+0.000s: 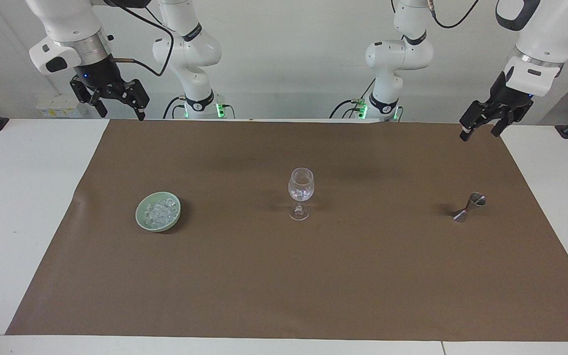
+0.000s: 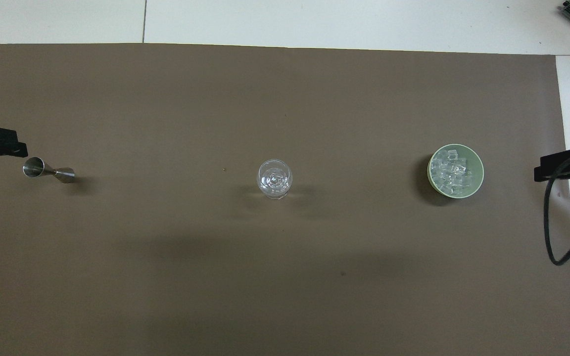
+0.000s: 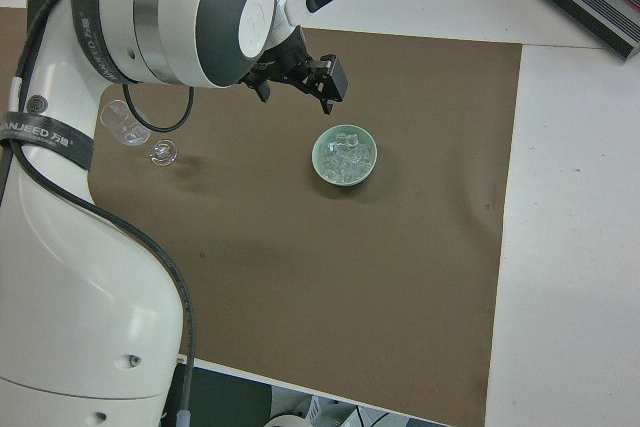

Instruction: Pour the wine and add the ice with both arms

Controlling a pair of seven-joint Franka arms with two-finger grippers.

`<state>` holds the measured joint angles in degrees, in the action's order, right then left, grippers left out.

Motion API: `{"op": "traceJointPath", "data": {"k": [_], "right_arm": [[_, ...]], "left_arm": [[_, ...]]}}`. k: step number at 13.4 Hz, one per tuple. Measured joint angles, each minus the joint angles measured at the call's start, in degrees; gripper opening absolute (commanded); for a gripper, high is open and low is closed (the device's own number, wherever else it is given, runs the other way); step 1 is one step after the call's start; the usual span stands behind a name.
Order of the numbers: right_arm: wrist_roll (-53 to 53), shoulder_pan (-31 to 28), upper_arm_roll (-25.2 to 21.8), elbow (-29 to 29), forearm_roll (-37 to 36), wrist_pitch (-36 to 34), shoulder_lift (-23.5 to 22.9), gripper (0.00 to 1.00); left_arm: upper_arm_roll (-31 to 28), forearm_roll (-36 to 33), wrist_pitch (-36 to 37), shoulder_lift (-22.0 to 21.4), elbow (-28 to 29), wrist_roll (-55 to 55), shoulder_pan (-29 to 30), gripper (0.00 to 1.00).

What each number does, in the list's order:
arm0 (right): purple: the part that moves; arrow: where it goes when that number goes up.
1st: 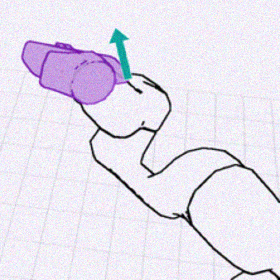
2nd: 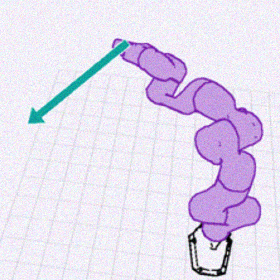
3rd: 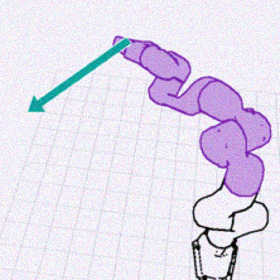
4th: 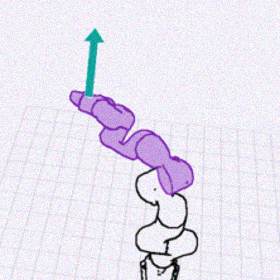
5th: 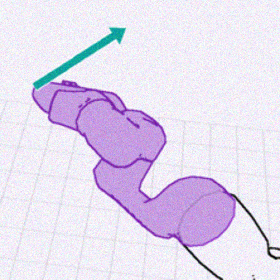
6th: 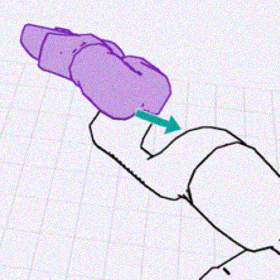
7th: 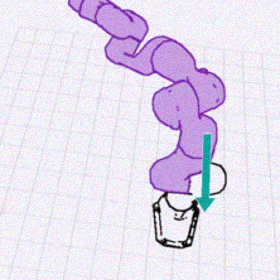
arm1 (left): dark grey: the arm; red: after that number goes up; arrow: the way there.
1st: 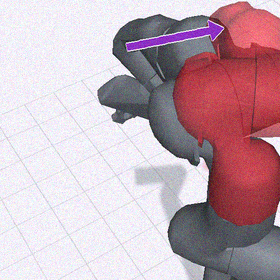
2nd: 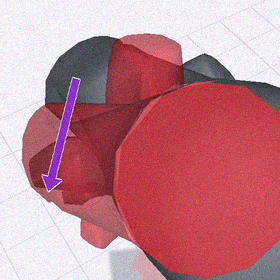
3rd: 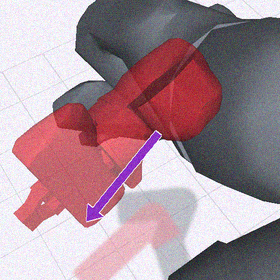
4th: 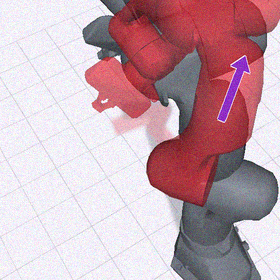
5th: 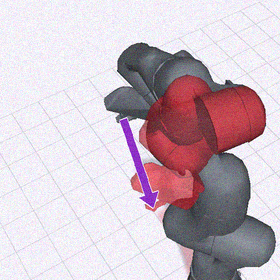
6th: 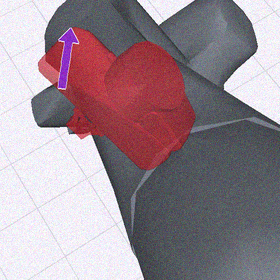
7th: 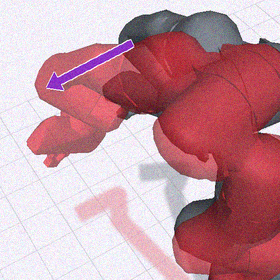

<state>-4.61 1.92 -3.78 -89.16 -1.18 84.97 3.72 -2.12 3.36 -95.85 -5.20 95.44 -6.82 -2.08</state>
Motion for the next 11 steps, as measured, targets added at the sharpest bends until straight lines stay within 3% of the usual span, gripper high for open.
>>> {"op": "traceJointPath", "data": {"k": [11], "right_arm": [[0.0,0.0,0.0,0.0,0.0,0.0,0.0,1.0]], "left_arm": [[-1.0,0.0,4.0,0.0,0.0,3.6,0.0,1.0]]}}
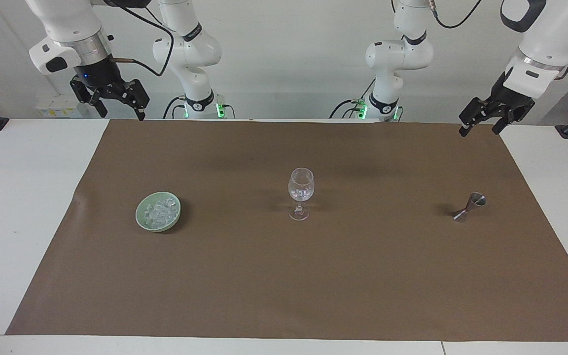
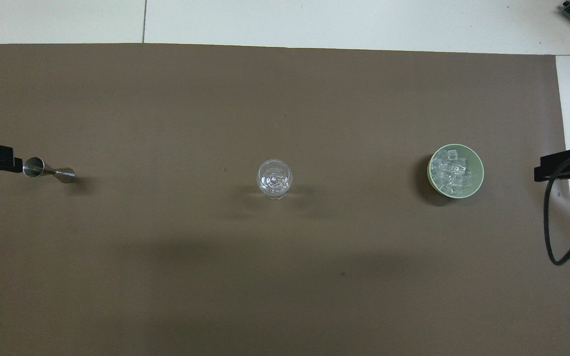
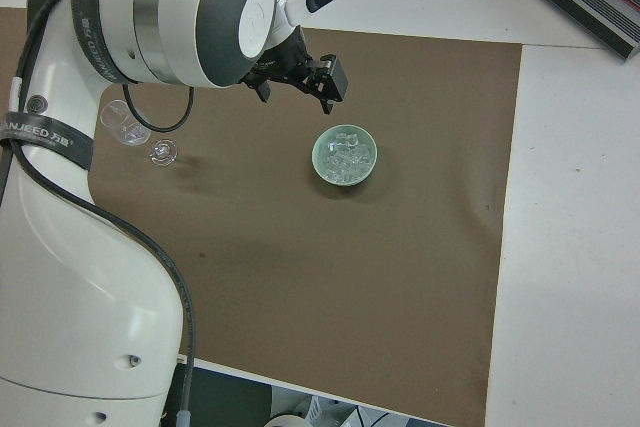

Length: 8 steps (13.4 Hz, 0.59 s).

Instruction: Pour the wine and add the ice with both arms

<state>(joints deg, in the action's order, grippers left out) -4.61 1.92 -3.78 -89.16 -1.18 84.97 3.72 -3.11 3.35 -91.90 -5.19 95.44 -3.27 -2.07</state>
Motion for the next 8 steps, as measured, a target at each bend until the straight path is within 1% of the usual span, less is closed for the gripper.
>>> {"op": "traceJointPath", "data": {"k": [8], "right_arm": [[0.0,0.0,0.0,0.0,0.0,0.0,0.0,1.0]], "left_arm": [[0.1,0.0,0.4,0.0,0.0,0.0,0.0,1.0]]}}
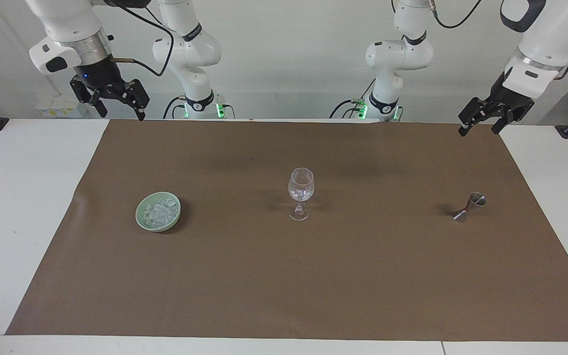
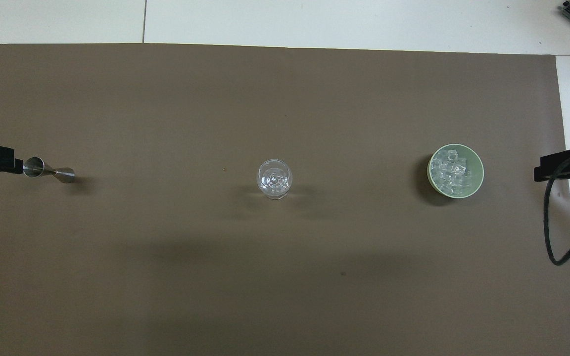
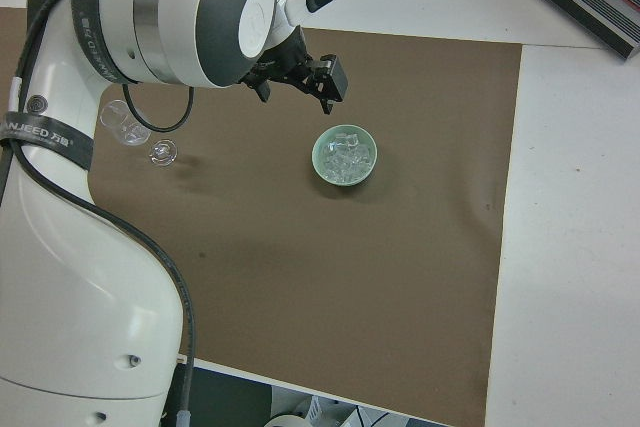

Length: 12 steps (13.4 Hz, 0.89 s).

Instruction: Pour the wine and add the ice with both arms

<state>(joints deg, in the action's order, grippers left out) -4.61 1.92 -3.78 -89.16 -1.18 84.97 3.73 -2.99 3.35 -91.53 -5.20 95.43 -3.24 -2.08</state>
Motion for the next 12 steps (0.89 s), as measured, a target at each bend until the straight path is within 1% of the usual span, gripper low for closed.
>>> {"op": "traceJointPath", "data": {"k": [12], "right_arm": [[0.0,0.0,0.0,0.0,0.0,0.0,0.0,1.0]], "left_arm": [[0.2,0.0,0.0,0.0,-0.6,0.0,0.0,1.0]]}}
